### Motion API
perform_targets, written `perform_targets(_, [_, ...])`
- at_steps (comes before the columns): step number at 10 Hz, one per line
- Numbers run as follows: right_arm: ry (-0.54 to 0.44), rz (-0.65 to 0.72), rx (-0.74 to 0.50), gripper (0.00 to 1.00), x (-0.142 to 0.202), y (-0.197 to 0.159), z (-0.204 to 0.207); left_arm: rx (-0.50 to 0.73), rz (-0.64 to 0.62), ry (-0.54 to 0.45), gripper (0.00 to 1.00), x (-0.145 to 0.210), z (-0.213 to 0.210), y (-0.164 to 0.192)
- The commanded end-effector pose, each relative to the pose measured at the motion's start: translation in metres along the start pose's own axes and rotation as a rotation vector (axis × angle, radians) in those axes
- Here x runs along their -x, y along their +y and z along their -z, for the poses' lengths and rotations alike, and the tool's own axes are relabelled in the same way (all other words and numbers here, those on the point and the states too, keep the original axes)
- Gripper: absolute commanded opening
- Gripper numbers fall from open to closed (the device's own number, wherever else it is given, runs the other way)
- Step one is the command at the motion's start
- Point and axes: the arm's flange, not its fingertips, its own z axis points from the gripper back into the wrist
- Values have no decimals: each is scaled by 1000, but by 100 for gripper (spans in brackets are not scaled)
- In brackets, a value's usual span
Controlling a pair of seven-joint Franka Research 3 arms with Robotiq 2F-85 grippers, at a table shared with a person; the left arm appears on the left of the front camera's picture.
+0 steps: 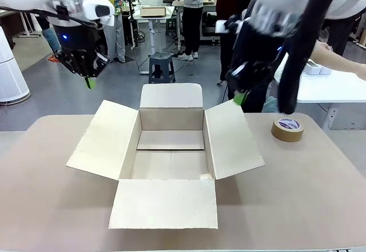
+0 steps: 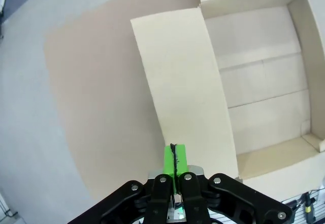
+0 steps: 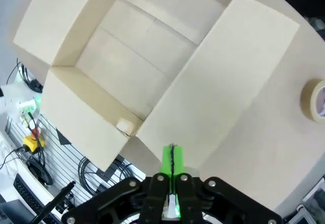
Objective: Wrap the clocks to prevent damage.
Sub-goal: Open the side flaps of the Package Box.
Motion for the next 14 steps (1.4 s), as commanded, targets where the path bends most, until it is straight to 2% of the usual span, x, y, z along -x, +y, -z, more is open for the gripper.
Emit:
perform_targets(1, [51,20,81,1,-15,7,36,10,-8,11,0,-5,26,-5])
perform_targets(4, [43,147,199,1,-25,-2,72,74,-58,12,0,-2,66,-8])
perform_targets(6, [8,220,198,1,-27,-17,78,86,-63,23,0,-2,82,-9])
perform_targets(7, [-20,158,111,1,-29,-18,73,55,-30,31,0,-6,71,-8])
perform_targets(8, [38,169,175,1,-27,-15,74,55,-30,31,0,-6,71,-8])
perform_targets(12, [27,175,166,1,-28,-17,73,55,-30,31,0,-6,71,-8])
perform_targets(13, [71,315,179,1,-25,-20,82,64,-33,25,0,-7,74,-8])
perform_targets(14, [76,387,157,1,-21,-24,90,94,-71,33,0,-6,83,-3])
